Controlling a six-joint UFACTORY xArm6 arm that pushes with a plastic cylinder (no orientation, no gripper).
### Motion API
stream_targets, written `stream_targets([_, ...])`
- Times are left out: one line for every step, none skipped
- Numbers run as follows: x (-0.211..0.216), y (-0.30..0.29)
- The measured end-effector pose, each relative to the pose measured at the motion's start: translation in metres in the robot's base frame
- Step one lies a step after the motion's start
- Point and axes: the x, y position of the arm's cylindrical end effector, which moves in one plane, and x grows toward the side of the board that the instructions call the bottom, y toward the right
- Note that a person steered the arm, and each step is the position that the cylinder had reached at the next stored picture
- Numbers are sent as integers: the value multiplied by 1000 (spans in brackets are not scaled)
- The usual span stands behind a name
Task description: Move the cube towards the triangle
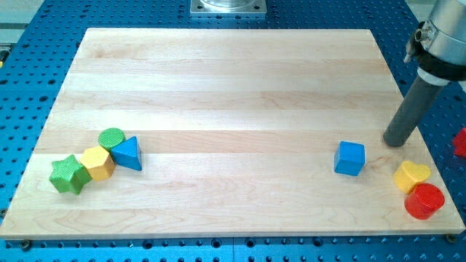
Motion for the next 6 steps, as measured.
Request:
stream_targets([29, -52])
stream_targets([39, -83])
stream_targets([39, -188])
stream_targets([41, -287])
stream_targets([70, -204])
stream_targets([88, -254])
